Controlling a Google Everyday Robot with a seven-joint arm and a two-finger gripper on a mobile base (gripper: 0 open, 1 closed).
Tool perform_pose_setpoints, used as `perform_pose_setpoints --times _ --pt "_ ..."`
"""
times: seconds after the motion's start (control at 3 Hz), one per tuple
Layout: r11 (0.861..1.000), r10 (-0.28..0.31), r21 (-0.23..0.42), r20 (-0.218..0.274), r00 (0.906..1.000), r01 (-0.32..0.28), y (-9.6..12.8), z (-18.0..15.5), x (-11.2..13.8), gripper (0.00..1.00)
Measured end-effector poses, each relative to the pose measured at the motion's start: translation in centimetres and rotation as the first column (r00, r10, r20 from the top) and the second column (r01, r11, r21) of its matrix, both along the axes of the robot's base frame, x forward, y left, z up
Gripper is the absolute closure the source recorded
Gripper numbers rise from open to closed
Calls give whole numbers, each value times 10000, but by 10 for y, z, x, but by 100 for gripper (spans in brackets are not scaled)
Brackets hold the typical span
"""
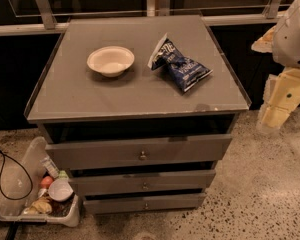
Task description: Open middle drawer
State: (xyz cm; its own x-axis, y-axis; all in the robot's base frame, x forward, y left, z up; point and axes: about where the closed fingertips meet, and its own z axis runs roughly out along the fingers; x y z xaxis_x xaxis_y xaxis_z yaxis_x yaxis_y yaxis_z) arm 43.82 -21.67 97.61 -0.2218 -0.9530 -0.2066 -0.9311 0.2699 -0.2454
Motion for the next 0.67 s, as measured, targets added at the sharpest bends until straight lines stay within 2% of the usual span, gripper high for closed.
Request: perform_pose_setpoints --times 0.33,0.67 --pt "10000 -67 -19 28 10000 67 0 -1 1 0" --pt "9981 -375 481 -333 9987 391 2 -29 -5 0"
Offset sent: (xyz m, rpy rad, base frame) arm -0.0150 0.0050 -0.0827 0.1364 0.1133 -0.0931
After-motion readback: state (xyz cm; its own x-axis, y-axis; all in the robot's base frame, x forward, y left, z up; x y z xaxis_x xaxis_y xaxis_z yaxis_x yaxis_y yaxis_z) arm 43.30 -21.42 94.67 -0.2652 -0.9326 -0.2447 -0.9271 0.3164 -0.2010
